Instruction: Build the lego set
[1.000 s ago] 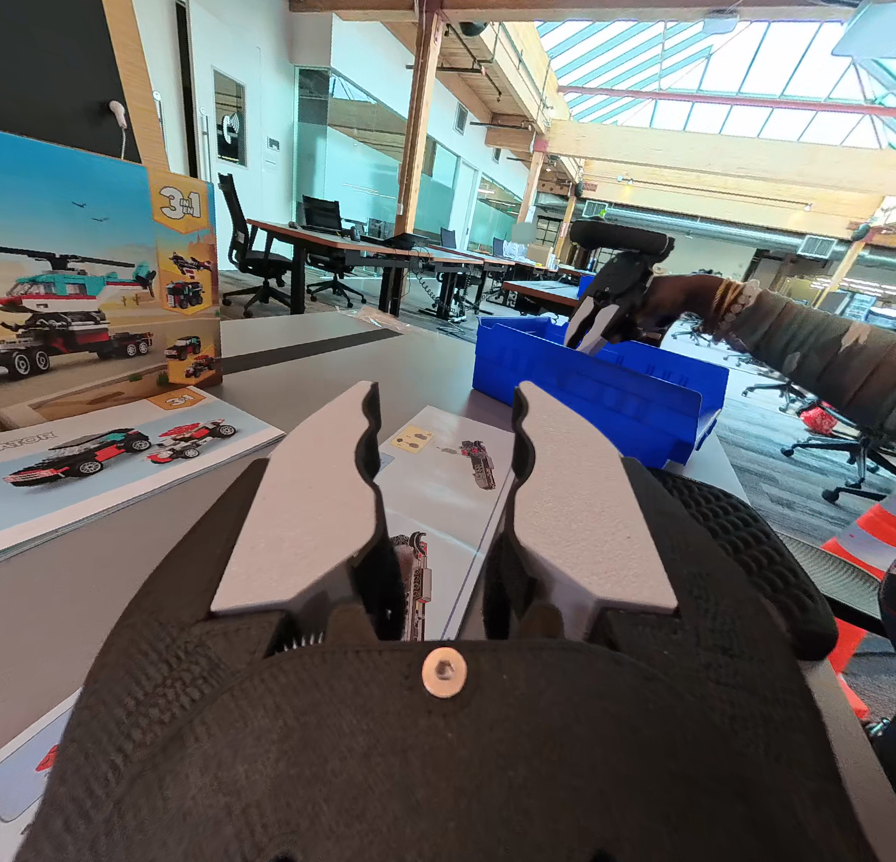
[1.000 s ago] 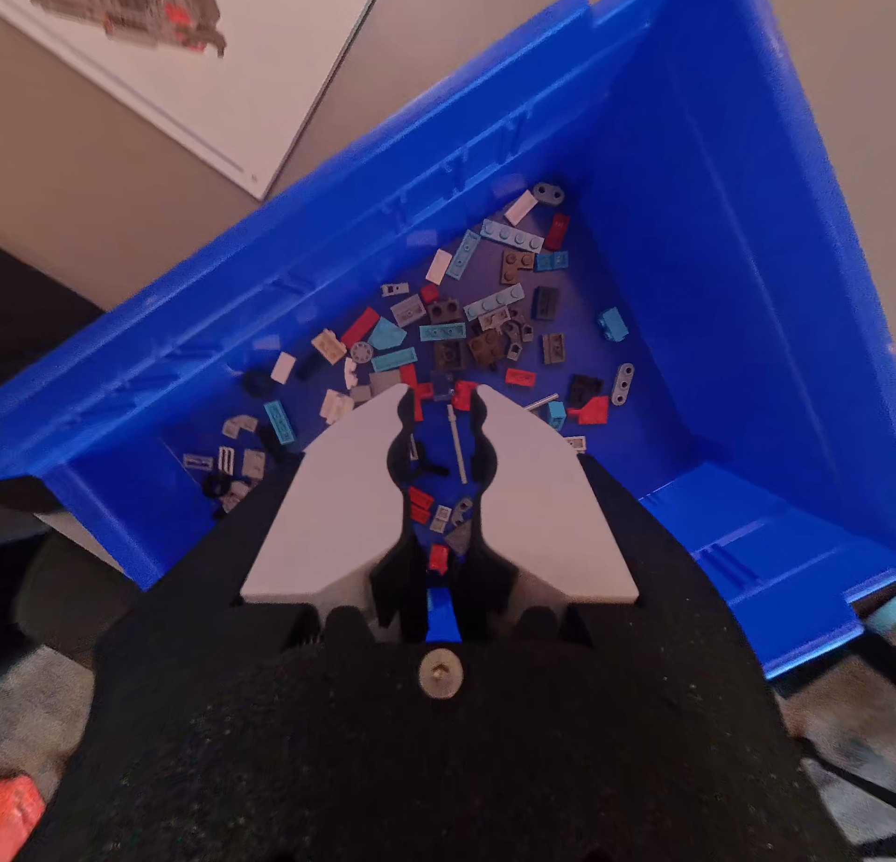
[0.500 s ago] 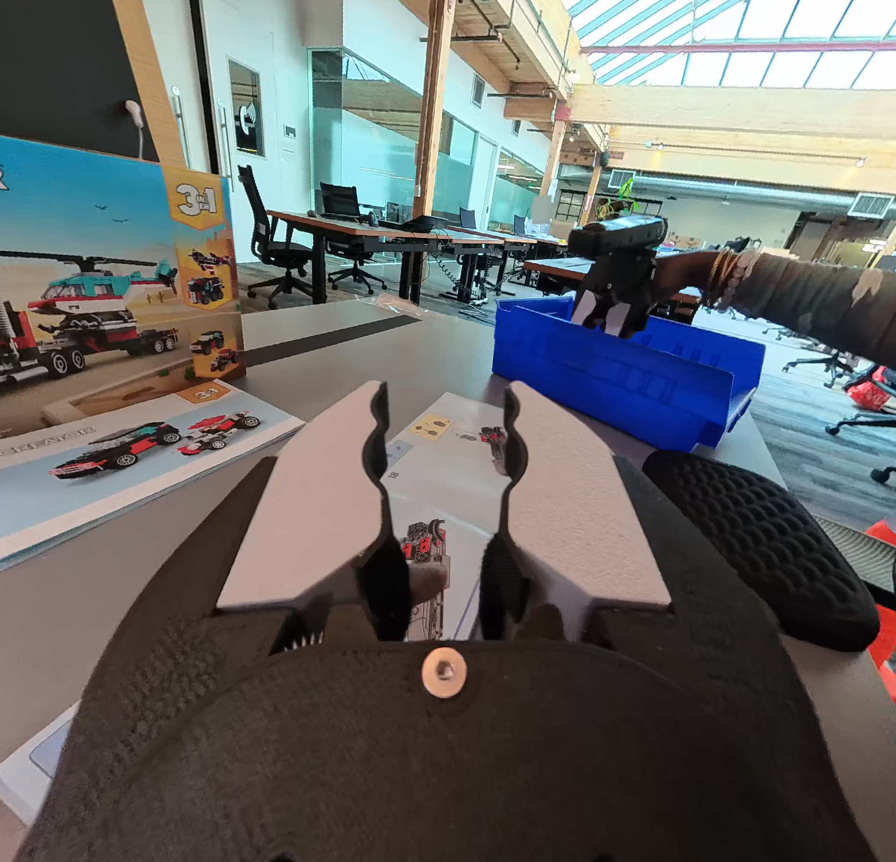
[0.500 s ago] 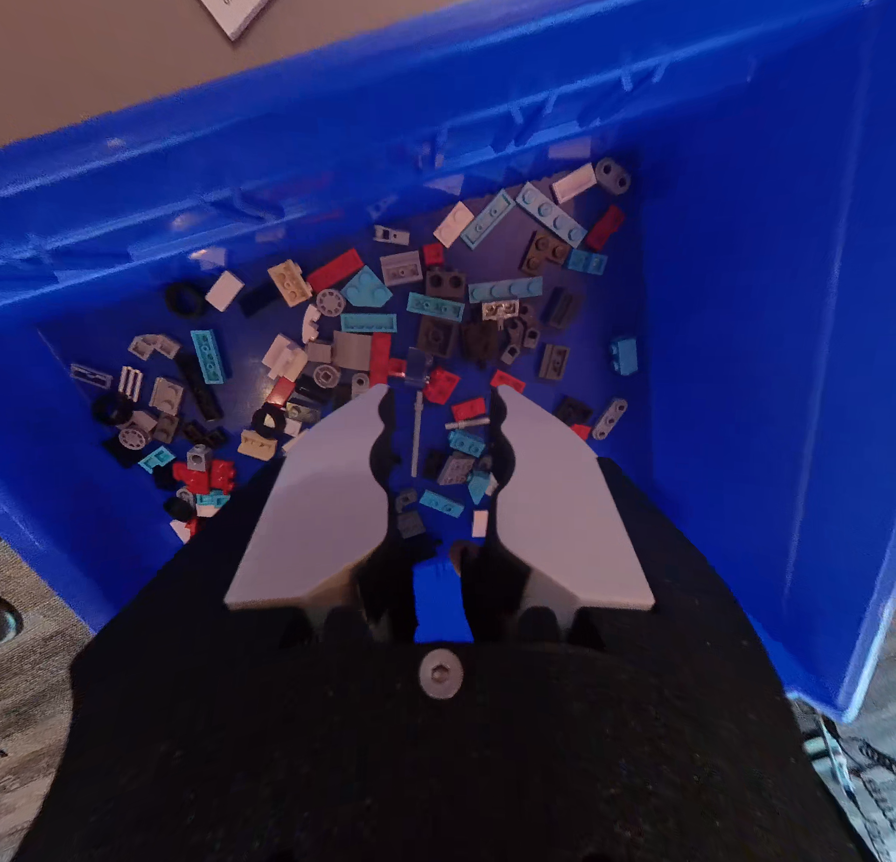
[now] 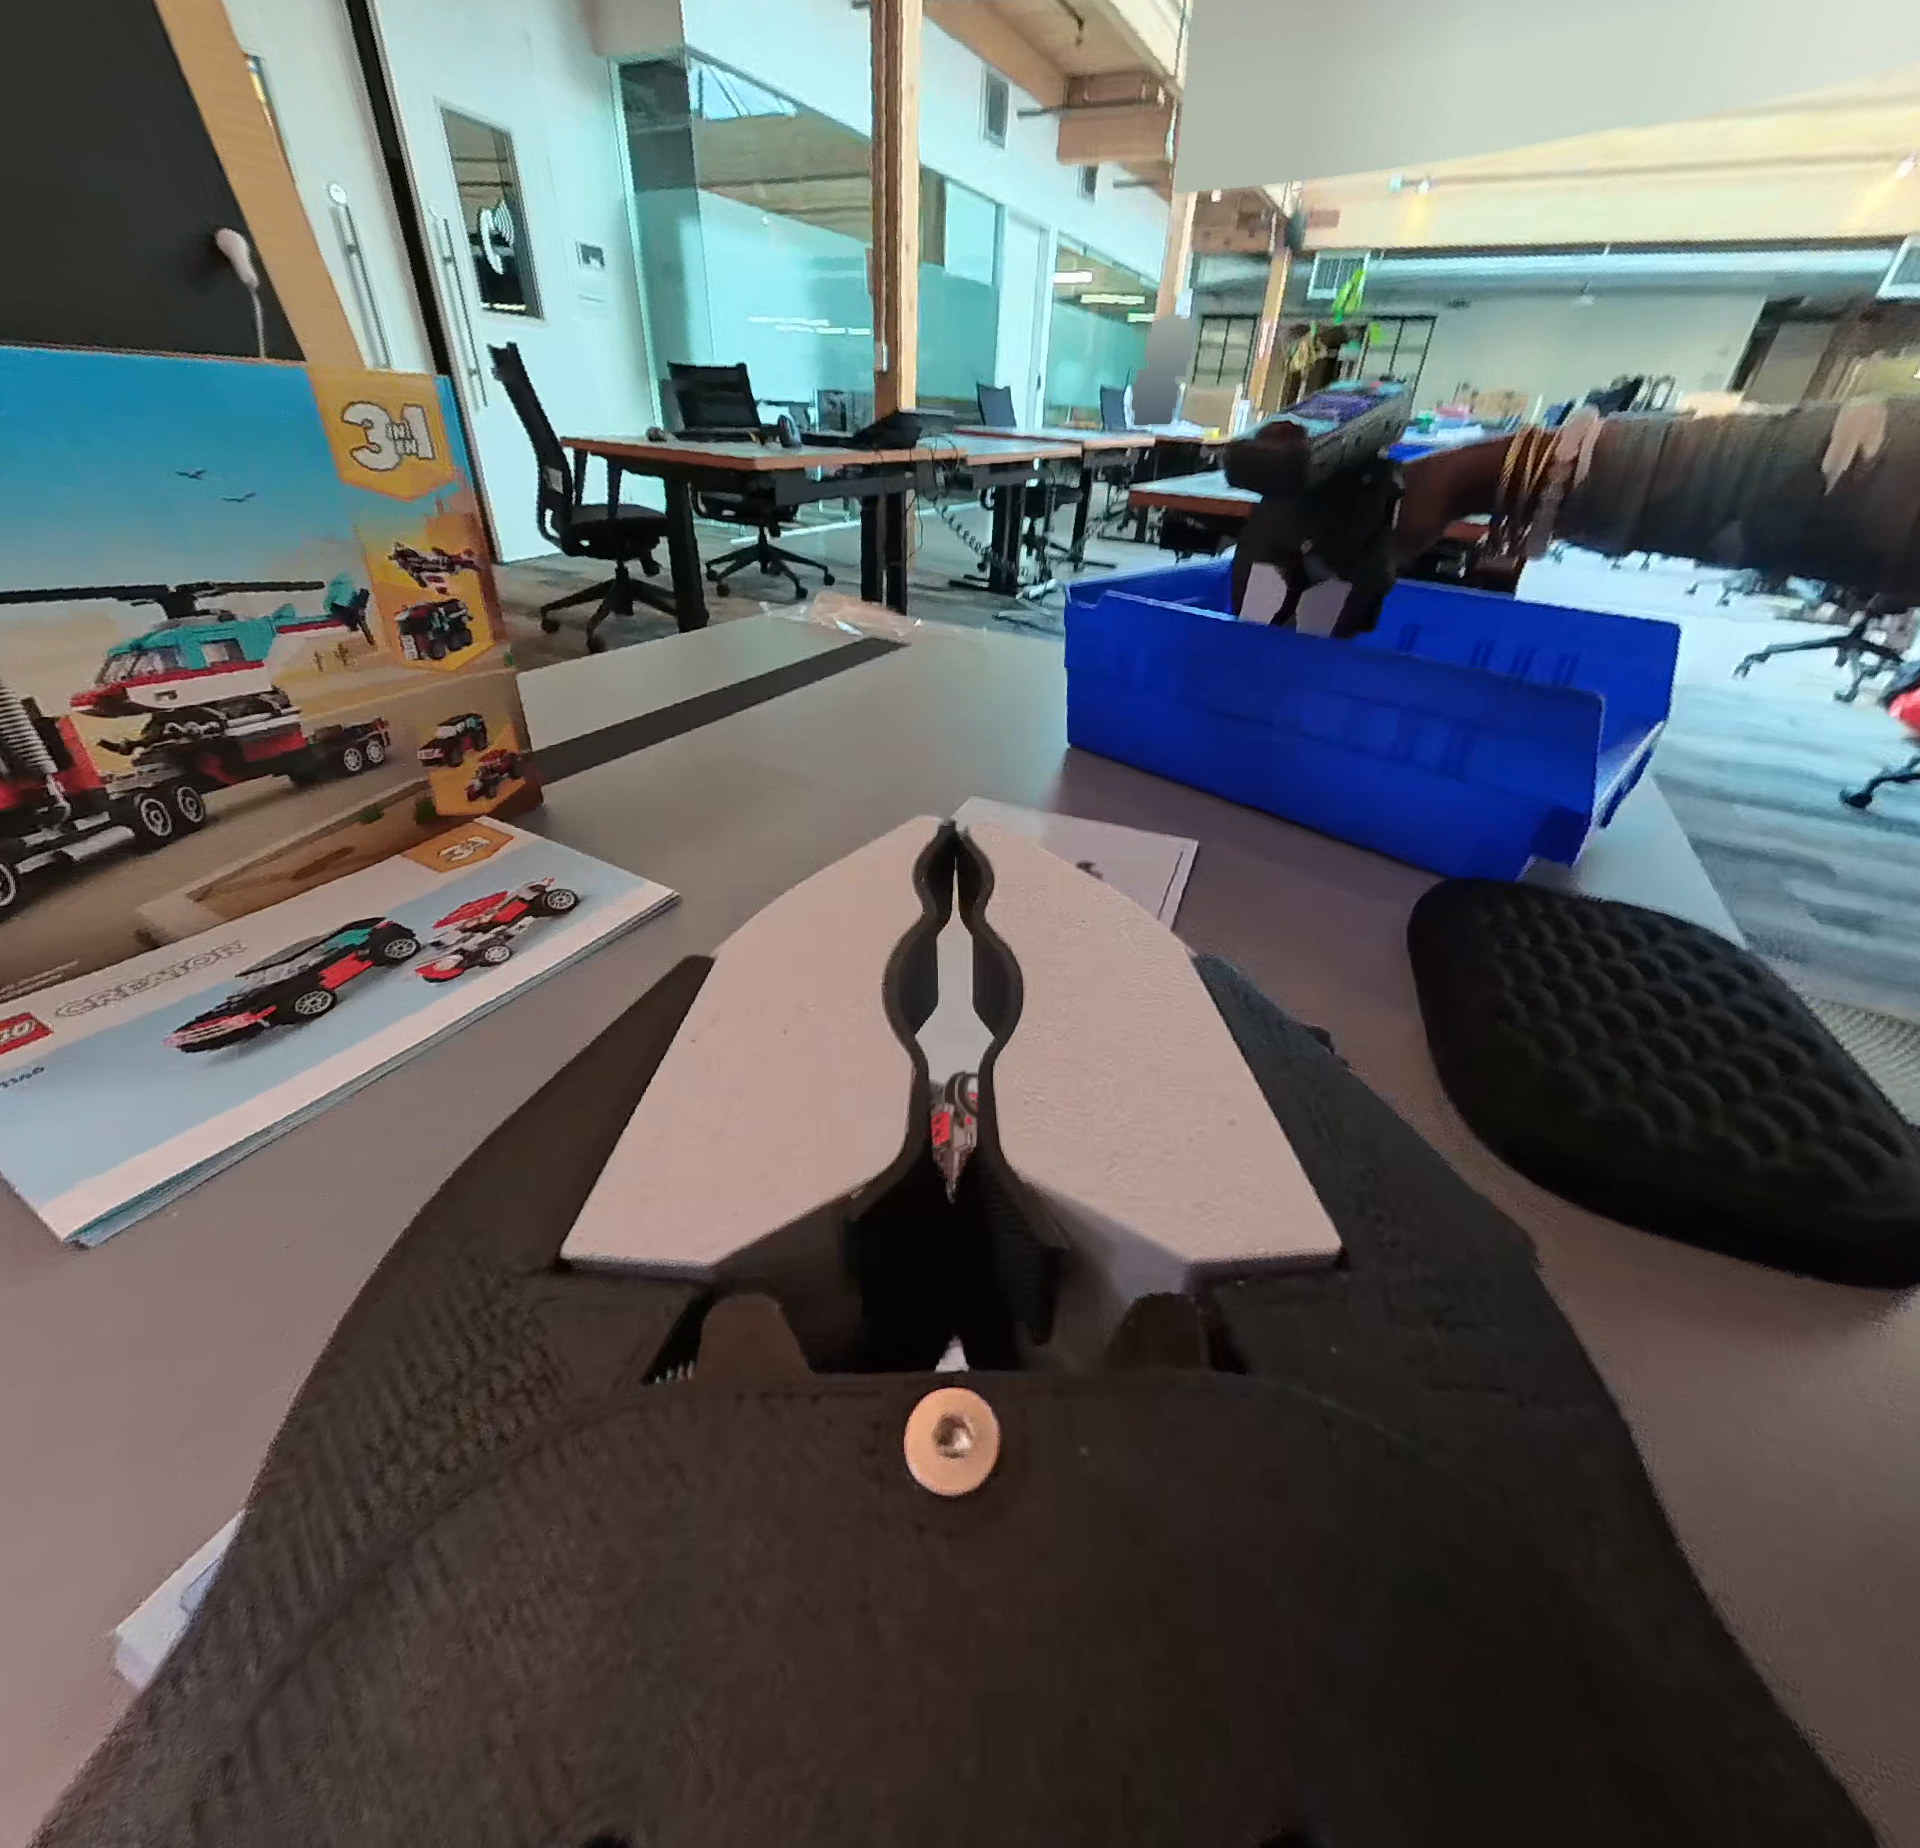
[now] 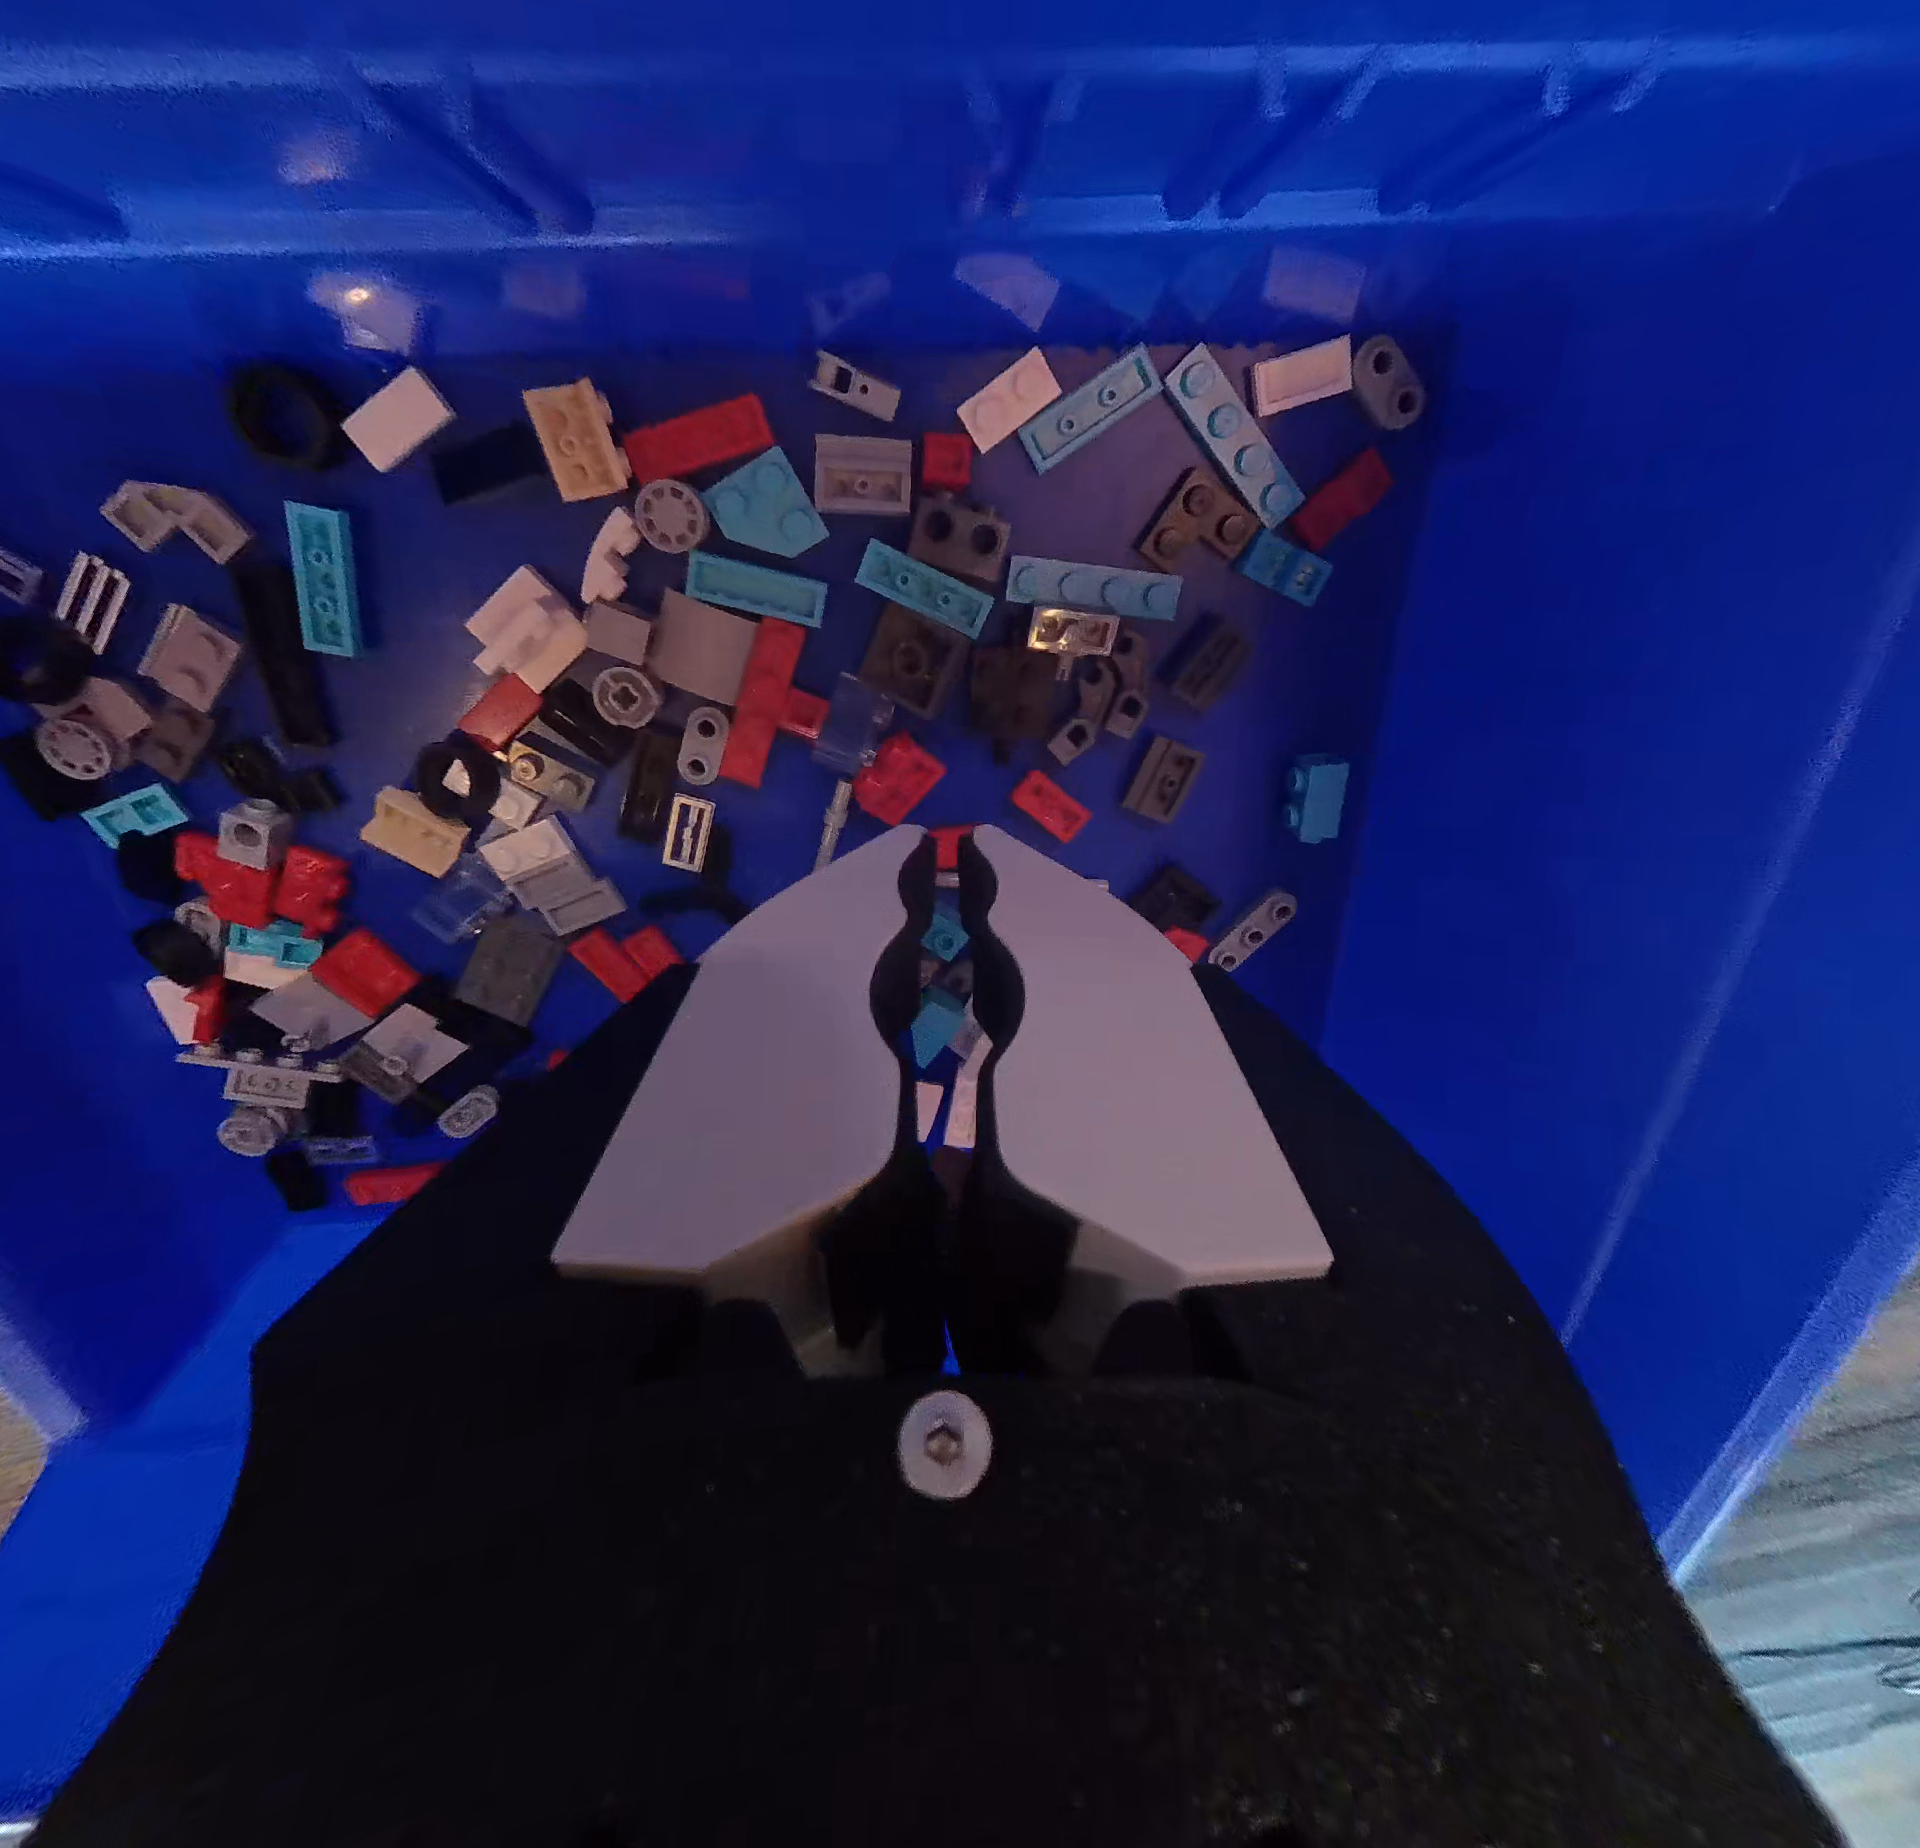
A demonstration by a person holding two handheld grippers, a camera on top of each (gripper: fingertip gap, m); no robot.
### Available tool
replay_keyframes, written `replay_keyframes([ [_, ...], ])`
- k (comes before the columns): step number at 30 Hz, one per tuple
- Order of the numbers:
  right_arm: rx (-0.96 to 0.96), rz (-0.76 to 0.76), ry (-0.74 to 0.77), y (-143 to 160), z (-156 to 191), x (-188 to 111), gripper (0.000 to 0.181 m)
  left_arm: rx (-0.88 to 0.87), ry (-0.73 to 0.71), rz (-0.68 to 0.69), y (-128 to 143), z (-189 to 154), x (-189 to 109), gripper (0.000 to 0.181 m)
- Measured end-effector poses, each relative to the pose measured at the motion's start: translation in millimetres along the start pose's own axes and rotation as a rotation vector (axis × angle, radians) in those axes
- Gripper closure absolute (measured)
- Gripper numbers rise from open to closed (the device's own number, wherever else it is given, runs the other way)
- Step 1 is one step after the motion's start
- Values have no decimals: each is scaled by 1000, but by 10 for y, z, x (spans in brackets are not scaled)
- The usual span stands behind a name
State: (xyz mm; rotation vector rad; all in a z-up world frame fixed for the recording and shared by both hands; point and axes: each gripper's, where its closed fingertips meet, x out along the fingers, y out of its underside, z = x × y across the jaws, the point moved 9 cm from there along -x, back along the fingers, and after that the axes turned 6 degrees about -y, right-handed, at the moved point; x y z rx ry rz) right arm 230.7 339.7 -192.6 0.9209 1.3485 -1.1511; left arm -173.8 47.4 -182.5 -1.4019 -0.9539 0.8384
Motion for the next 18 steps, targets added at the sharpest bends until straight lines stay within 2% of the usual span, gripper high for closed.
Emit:
replay_keyframes([
  [5, 4, 39, -34, 55, 23, 68, 162, 40, -3, 1, 19, -18, 21, 178],
  [13, -34, 28, -6, 129, -9, 121, 165, -29, 28, -51, 27, 38, 3, 176],
  [18, -53, 10, -5, 121, -47, 149, 162, -1, 13, -20, 59, 43, 15, 176],
])
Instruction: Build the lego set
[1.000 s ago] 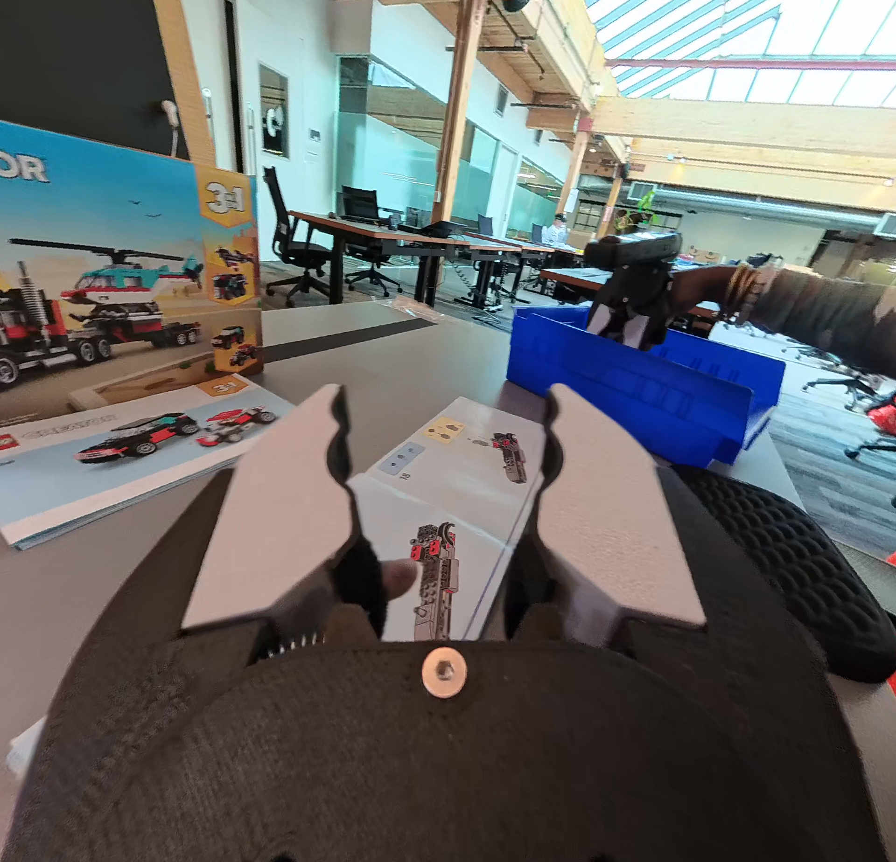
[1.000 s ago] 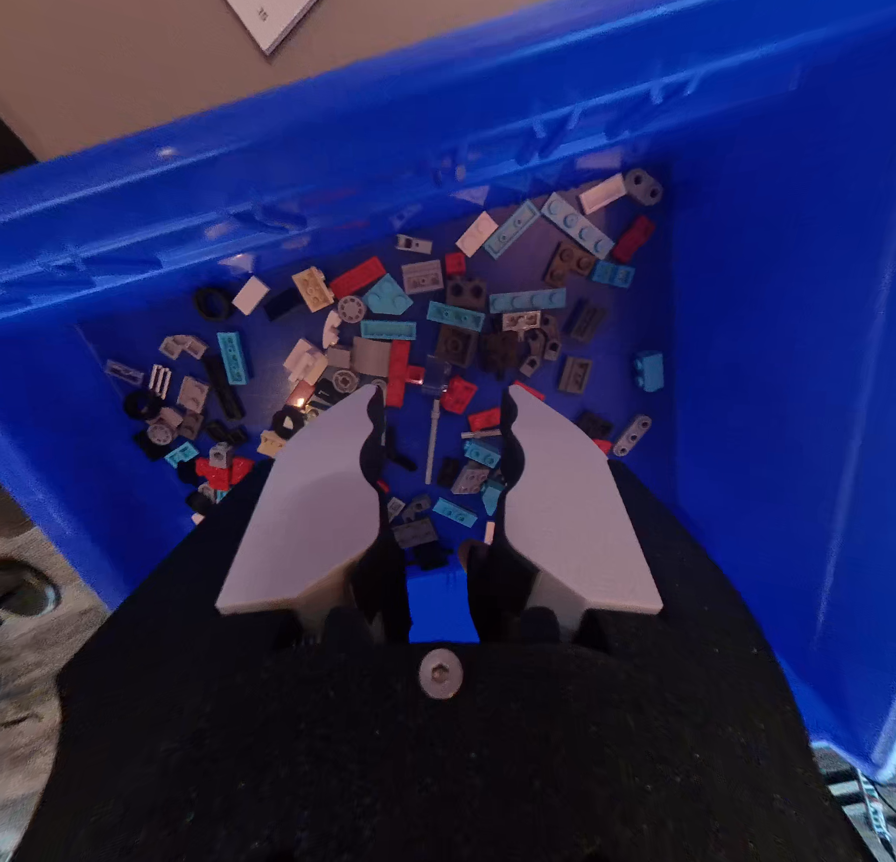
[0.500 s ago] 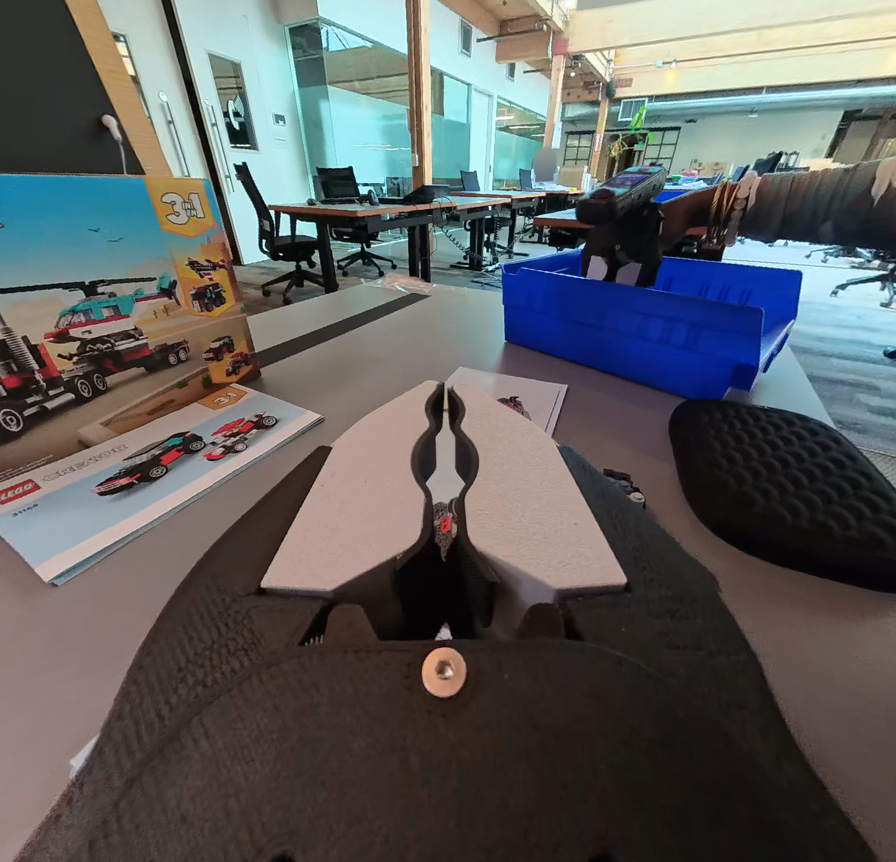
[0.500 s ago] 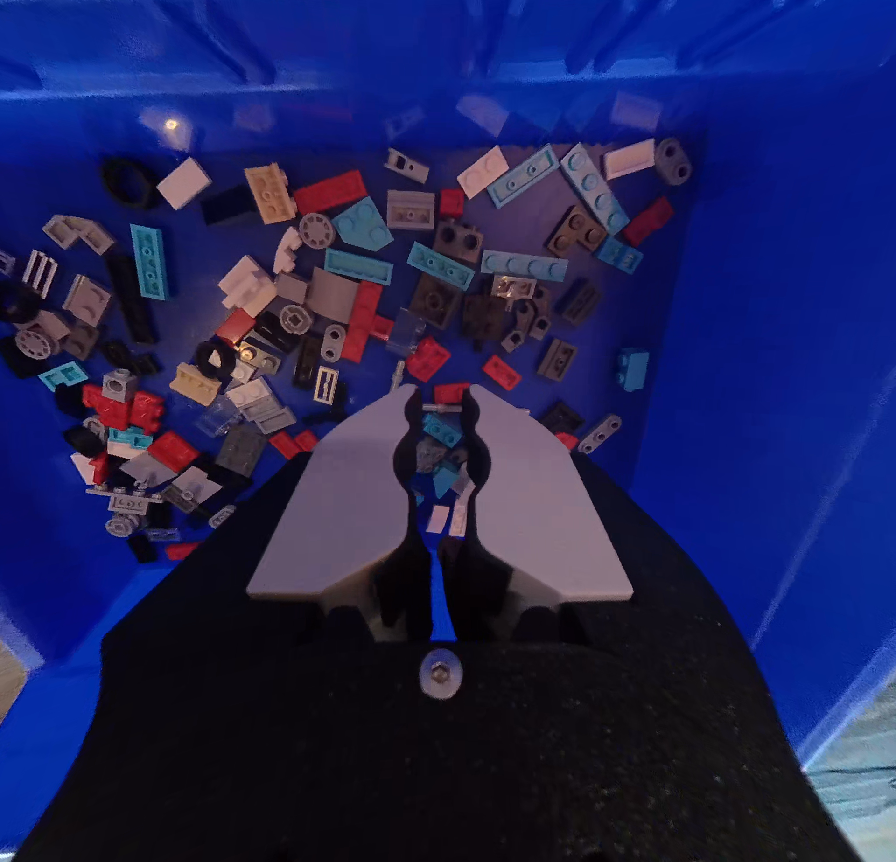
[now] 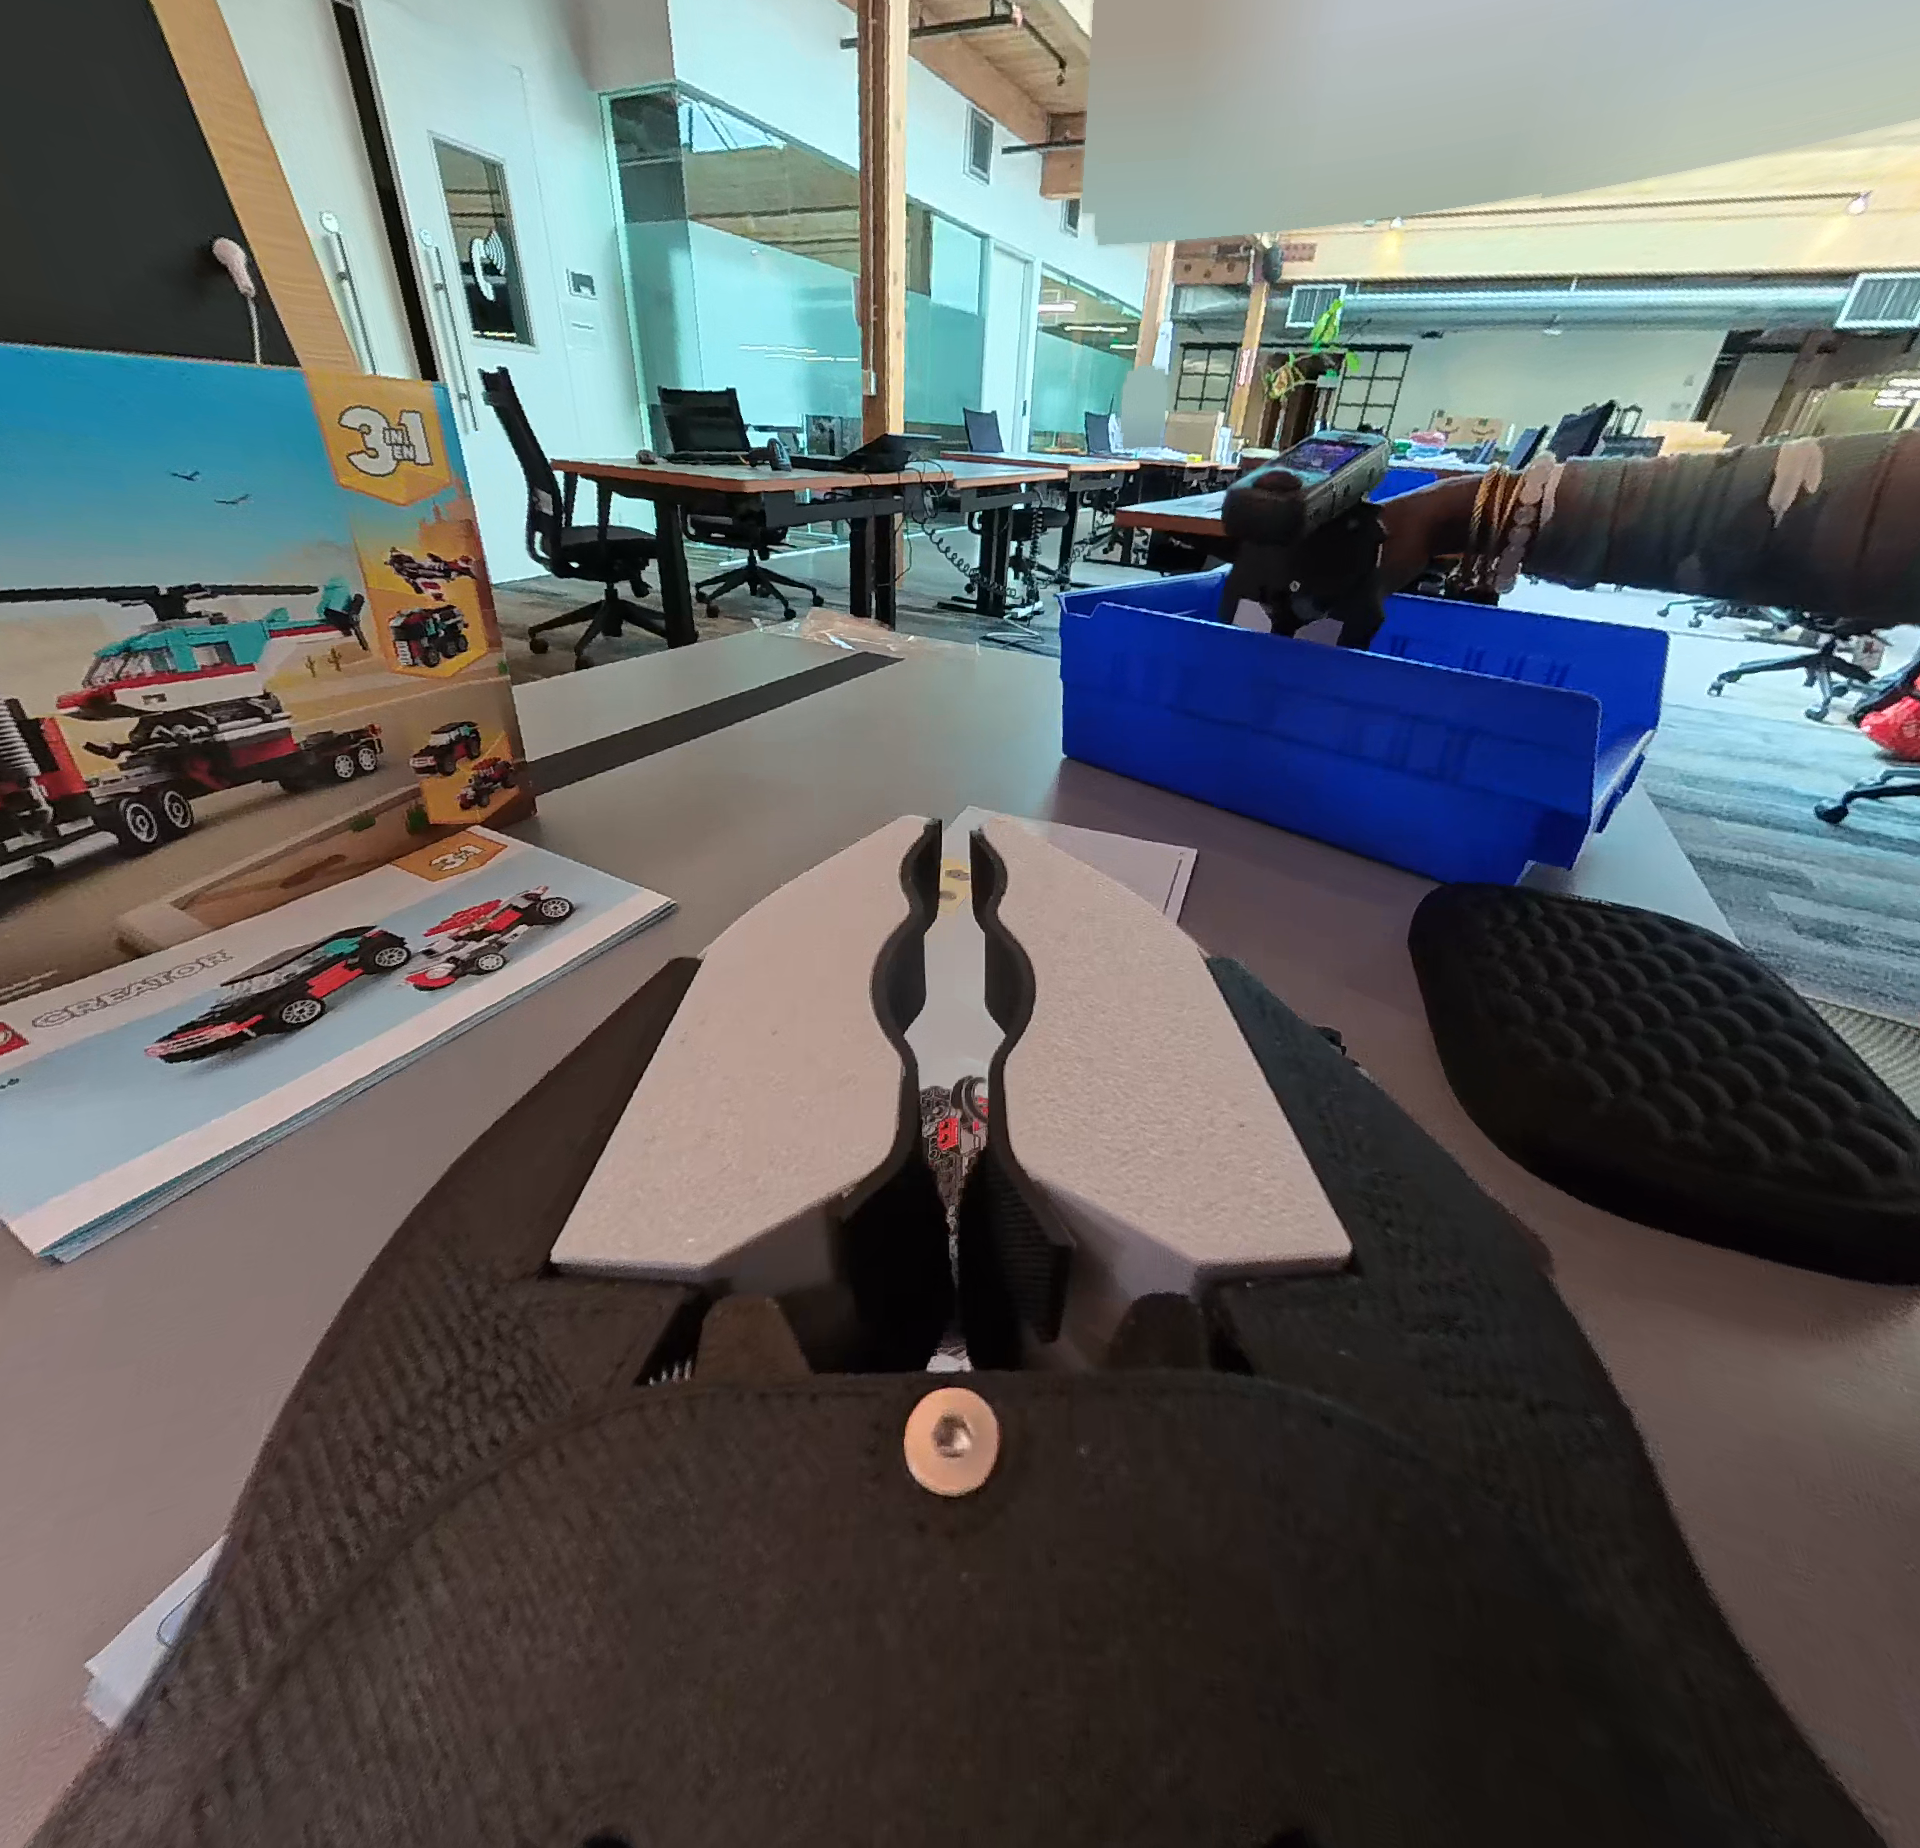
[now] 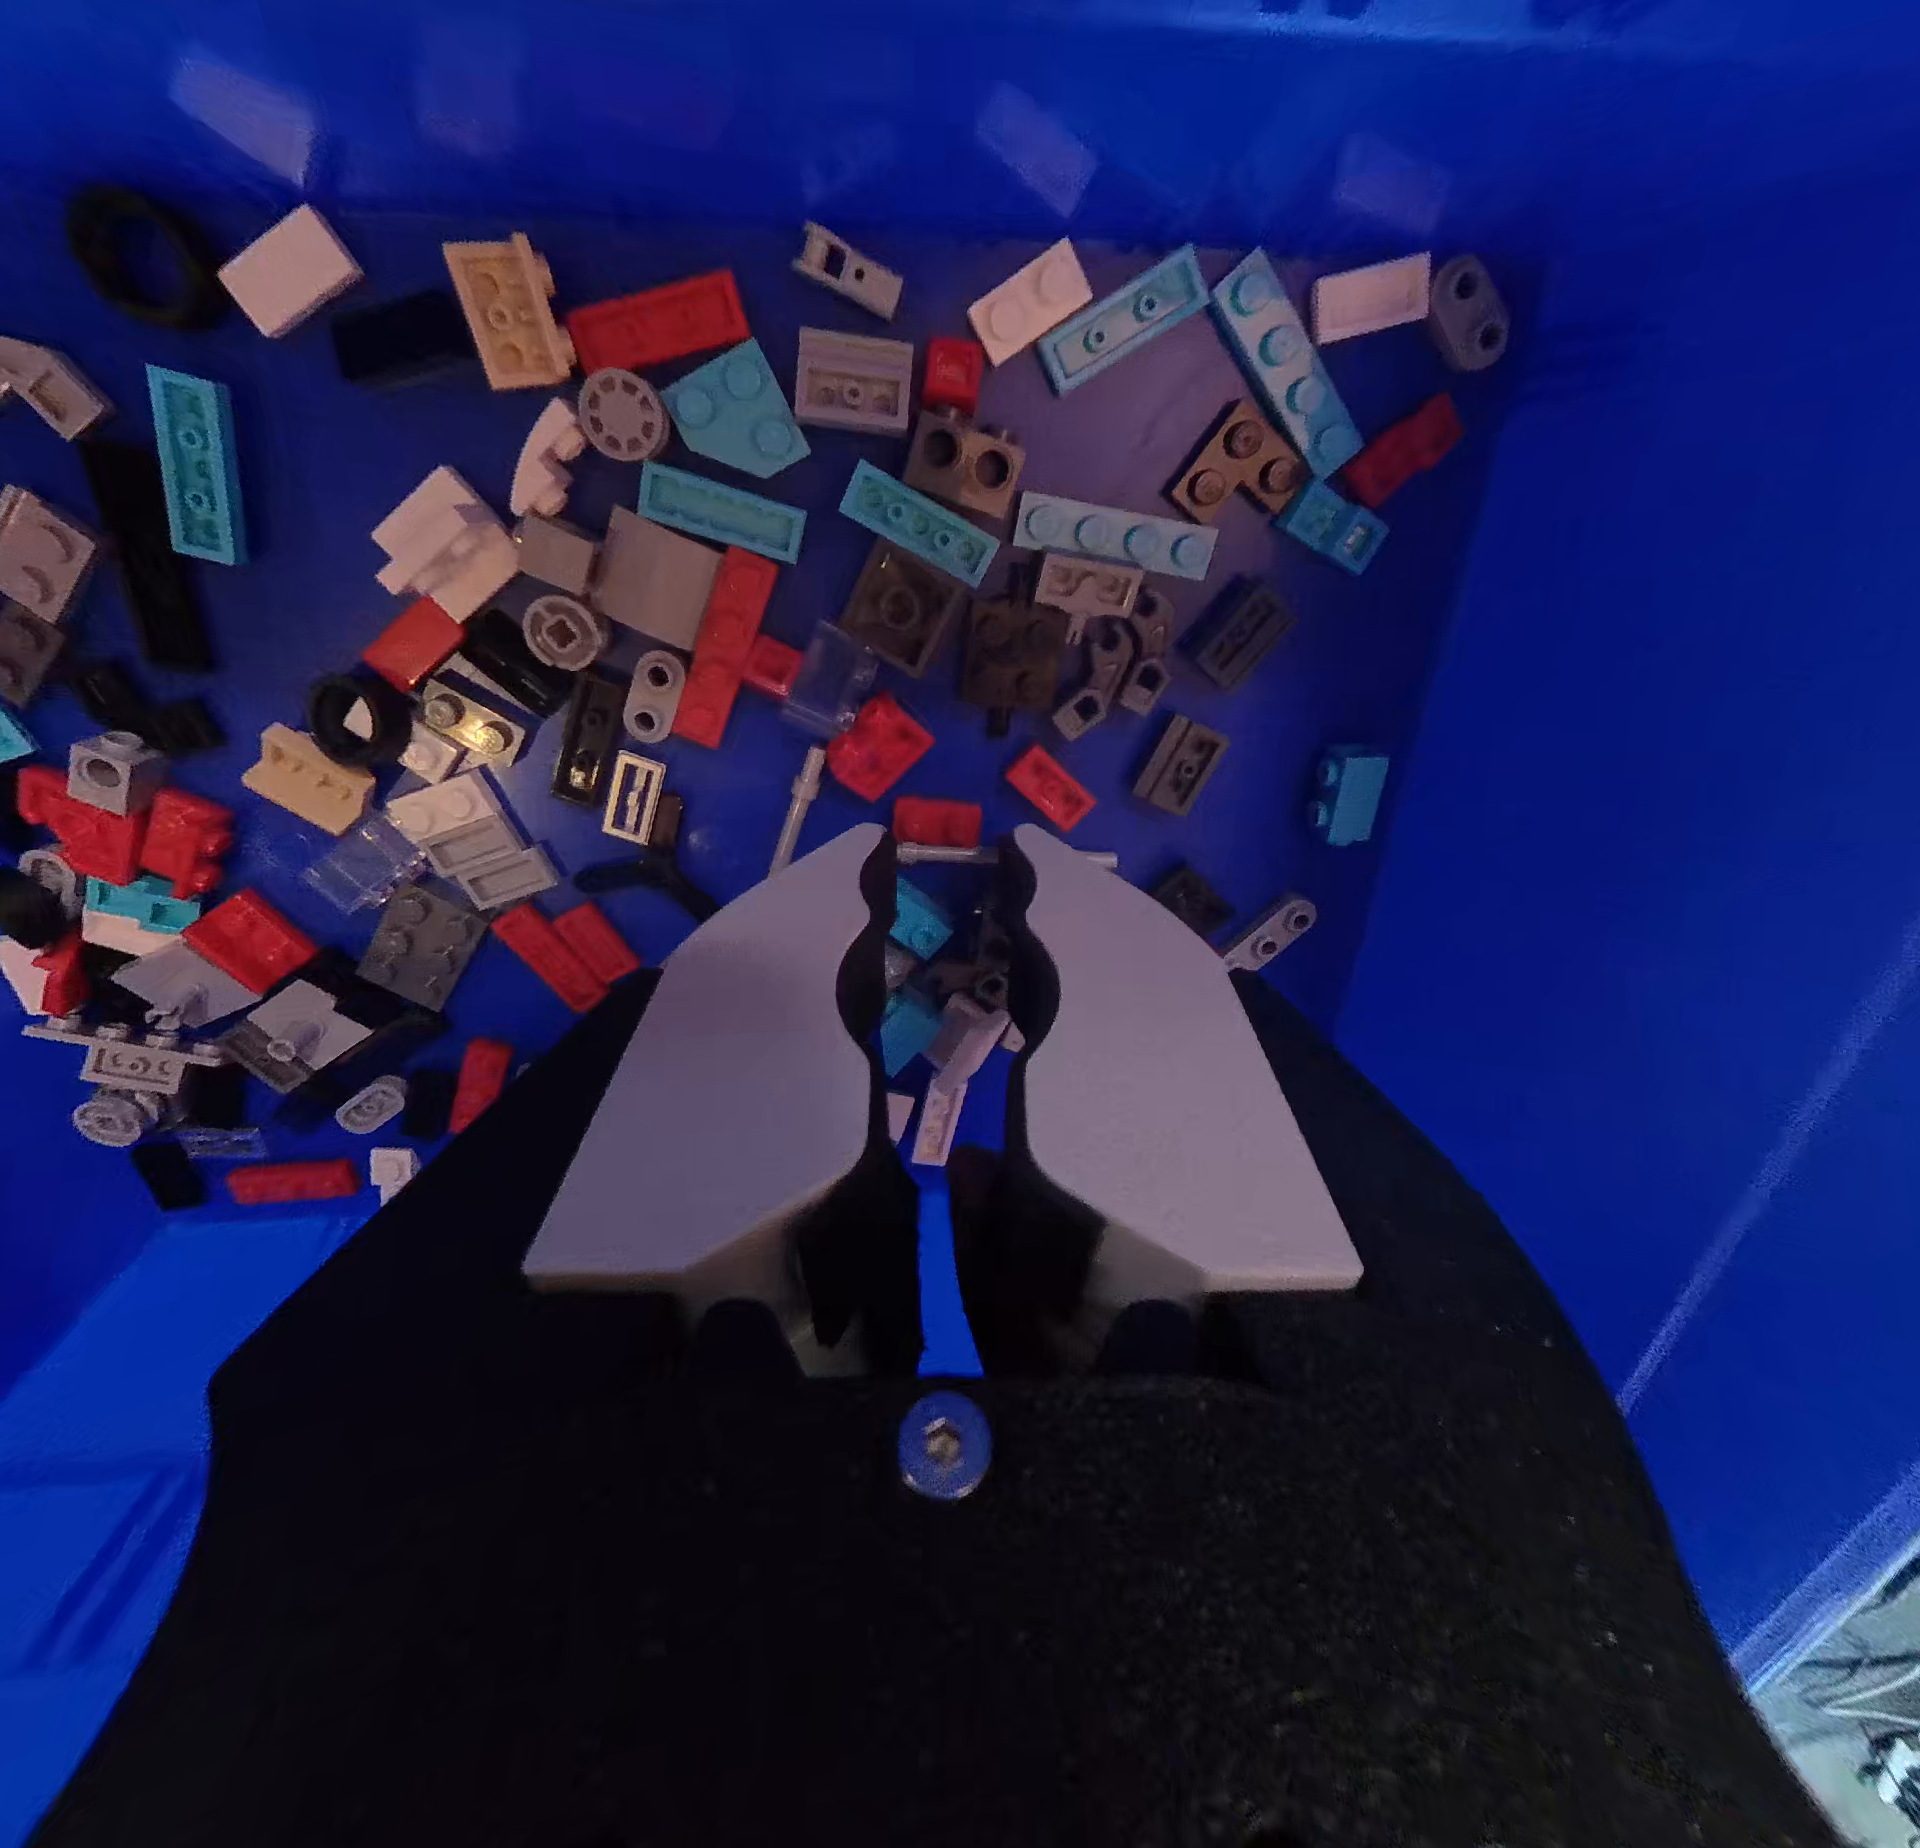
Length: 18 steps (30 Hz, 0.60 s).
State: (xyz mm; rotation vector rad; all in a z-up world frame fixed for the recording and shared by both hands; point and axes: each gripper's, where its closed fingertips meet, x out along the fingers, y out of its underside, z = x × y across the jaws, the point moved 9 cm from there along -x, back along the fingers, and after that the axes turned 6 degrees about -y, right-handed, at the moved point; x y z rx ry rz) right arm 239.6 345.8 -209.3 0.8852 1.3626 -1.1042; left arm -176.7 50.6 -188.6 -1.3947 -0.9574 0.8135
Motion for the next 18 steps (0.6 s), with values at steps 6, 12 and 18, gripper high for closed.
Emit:
replay_keyframes([
  [6, -3, -3, -15, -13, 0, 47, 162, 24, 11, 33, 26, -25, 28, 175],
  [12, 29, -20, -15, -33, 19, 39, 165, 29, 15, 34, 16, -38, 28, 175],
  [18, 84, -163, 160, -372, 250, -524, 165, 2, 30, 71, 11, -54, 35, 155],
])
